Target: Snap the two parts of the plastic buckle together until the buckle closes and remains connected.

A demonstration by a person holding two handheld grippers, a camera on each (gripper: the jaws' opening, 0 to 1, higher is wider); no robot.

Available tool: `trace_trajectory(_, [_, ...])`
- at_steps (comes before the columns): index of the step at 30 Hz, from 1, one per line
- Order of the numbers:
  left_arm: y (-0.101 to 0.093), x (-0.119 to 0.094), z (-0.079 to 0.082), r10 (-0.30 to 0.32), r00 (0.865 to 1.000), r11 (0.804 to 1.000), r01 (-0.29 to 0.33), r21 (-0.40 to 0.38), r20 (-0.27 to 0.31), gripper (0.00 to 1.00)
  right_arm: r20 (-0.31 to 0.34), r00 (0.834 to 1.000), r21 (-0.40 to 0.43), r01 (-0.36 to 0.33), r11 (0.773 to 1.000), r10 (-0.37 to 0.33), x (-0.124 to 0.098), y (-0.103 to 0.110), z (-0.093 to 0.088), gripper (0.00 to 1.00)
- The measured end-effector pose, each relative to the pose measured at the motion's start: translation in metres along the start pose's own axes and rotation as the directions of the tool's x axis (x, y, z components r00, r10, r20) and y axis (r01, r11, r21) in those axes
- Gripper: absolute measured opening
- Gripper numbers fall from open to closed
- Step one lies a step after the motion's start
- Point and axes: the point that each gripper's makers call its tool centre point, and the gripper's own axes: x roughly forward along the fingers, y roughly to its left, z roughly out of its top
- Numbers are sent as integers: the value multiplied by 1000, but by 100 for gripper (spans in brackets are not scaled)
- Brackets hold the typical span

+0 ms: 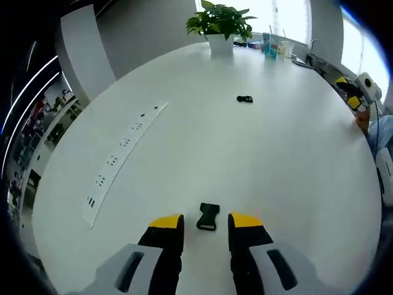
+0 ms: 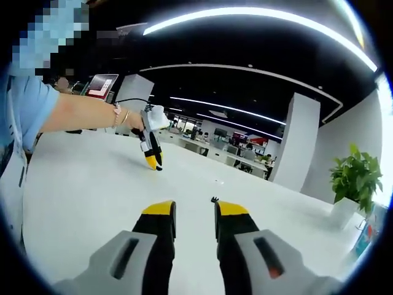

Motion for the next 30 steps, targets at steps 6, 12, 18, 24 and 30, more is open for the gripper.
trace_trajectory(6, [3,2,1,-5,1000,1000,5,-1,-8,21,-7,1000,6,-4,1000,4,1,0,-2,25])
trace_trajectory(12, [0,2,2,-25,999,1000,24,-10,-23,17,-13,1000,10,-6,1000,6,1,0,-3,24])
trace_trajectory(18, [0,2,2,-39,998,999,38,-23,-43,16,-26,1000,15,-13,1000,14,2,1,-5,24])
trace_trajectory(24, [-5,2,2,-60,997,997,57,-46,-58,12,-34,999,18,-19,1000,20,2,2,-7,24])
trace_trajectory(30, [-7,2,2,-68,996,995,63,-83,-50,10,-40,999,21,-18,1000,19,1,2,-7,24])
